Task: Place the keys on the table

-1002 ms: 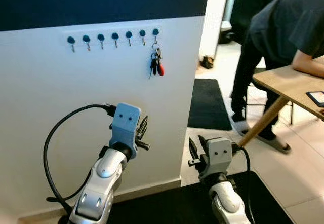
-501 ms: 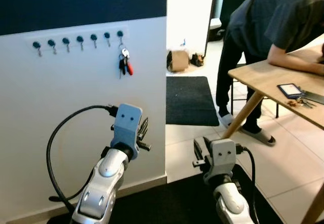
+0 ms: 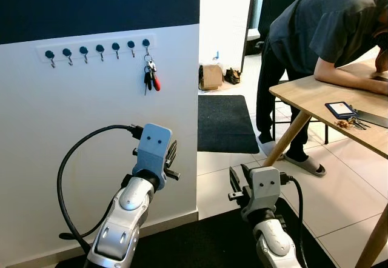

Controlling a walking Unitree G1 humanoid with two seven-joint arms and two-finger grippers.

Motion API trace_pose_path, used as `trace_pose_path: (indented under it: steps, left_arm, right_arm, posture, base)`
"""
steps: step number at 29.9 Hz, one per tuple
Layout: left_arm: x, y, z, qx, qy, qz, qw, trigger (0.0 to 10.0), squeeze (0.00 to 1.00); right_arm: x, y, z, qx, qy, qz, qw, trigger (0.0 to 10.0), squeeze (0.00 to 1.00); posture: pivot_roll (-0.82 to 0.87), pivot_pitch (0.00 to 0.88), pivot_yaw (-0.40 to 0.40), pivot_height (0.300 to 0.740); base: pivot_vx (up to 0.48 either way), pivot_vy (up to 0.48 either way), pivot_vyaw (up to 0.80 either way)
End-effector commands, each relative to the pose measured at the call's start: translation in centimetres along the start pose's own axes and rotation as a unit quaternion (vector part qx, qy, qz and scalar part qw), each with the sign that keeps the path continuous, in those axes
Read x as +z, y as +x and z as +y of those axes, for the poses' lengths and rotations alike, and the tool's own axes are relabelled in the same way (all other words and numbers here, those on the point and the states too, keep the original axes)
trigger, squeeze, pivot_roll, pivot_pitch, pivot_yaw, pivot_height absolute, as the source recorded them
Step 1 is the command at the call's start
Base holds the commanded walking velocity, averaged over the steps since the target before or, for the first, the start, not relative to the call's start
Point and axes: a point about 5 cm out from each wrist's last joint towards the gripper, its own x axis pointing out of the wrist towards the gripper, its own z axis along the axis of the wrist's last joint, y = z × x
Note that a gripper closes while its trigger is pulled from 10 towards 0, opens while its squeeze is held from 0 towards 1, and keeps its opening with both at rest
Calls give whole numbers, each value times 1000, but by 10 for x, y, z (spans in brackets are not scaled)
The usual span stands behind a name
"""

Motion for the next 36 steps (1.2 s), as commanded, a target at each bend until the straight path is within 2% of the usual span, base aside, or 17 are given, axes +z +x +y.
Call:
trace_pose_path:
  steps: [1,4,26,36]
  left_arm:
    - [-2,0,1,4,1,8,1000,10000,0]
    - [-1,0,1,3,0,4,1000,10000,0]
    - [4,-1,-4,-16,13,-15,1000,10000,0]
    - [6,-2,-6,-22,18,-19,999,10000,0]
  right_arm:
    - [-5,-3,1,-3,4,9,1000,10000,0]
    - [-6,-3,1,-2,4,10,1000,10000,0]
    - [-6,-2,2,1,4,11,1000,10000,0]
    - [-7,-3,3,2,4,12,1000,10000,0]
  posture:
    - [102,91,72,740]
    - [103,90,71,740]
    - [105,92,69,740]
    - [106,94,70,740]
  base:
    - [0,480,0]
    - [0,404,0]
    - [0,0,0]
    - [433,0,0]
